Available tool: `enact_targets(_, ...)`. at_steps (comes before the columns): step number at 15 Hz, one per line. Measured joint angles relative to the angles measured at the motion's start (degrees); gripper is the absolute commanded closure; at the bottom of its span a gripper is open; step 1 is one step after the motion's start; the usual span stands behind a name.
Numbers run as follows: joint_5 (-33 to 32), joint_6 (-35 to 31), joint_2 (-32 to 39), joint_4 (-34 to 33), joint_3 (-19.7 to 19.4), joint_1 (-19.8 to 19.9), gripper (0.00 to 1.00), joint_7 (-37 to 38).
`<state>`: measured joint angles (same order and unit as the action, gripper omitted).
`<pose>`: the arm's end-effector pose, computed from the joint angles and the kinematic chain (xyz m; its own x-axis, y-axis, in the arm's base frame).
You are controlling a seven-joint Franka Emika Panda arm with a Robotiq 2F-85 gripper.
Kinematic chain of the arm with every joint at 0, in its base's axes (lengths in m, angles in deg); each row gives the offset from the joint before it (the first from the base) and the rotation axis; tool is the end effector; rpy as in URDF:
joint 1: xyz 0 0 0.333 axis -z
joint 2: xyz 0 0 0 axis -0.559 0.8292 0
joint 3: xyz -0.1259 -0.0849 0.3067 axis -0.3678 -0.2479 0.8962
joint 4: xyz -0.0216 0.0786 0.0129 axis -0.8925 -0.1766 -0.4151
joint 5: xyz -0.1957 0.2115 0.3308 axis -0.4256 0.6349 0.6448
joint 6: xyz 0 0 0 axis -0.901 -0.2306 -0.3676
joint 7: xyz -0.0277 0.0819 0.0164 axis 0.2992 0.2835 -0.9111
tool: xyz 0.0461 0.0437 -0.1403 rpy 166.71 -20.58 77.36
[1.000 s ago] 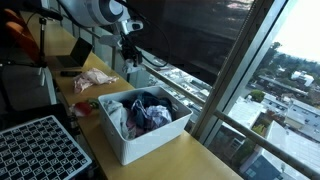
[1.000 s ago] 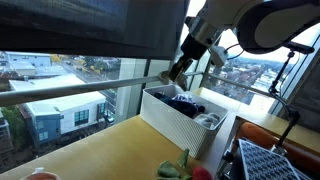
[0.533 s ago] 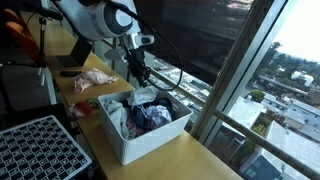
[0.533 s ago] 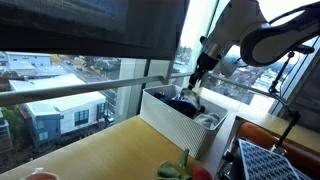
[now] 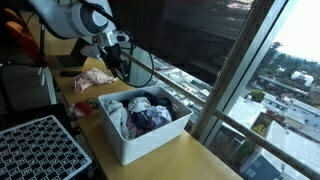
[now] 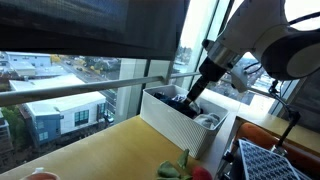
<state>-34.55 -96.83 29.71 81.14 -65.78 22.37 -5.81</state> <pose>0.5484 0.1561 0.2705 0.9087 0.2824 0.3075 0.2229 -0.9510 0.2145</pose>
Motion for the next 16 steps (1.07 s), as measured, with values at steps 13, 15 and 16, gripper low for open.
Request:
enact_targets(13,-5.83,0.04,9.1,3.38,7.99,-13.83,0.0,20.33)
enact_targets(15,-7.14,0.05,10.39,3.28,6.74,-13.78,0.0,20.76)
enact_targets(16,-7.62,0.05,11.09,3.3,5.97,-13.72,0.0,20.79)
